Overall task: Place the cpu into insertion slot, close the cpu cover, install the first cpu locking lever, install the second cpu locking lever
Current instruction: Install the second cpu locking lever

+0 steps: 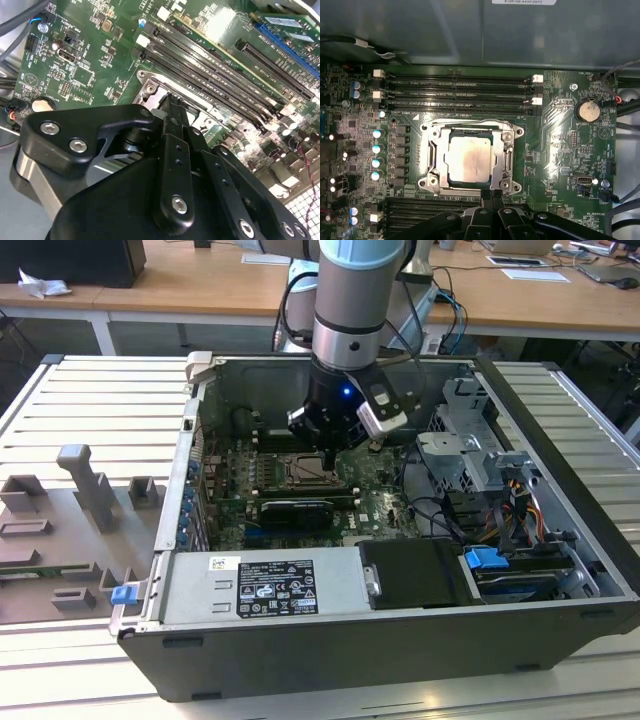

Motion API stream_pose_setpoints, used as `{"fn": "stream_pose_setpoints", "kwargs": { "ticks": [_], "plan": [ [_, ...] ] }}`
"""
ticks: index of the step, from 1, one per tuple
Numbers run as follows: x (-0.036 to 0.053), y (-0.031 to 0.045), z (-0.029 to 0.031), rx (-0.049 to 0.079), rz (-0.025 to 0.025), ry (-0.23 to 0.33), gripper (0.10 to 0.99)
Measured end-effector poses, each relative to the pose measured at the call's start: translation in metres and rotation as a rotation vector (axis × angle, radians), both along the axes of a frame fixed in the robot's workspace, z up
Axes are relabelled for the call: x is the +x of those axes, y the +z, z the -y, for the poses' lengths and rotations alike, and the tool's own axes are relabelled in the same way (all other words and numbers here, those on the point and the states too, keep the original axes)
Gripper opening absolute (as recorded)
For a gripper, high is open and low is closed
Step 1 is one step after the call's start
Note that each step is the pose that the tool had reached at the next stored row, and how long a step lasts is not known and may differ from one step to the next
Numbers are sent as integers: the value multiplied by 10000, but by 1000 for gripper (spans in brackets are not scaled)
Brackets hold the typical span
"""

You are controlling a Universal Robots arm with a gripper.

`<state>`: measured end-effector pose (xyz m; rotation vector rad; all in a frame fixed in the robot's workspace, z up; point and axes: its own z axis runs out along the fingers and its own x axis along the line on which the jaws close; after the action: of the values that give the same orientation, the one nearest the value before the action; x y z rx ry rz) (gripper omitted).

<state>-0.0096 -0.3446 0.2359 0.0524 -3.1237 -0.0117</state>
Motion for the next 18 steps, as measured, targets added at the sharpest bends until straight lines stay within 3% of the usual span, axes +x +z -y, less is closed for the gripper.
{"fn": "stream_pose_setpoints", "kwargs": {
  "ticks": [3,5,18],
  "plan": [
    [0,0,31,-1,-1,2,106],
    [0,0,93,12,0,1,106],
    [0,0,313,75,-2,2,106]
  ]
}}
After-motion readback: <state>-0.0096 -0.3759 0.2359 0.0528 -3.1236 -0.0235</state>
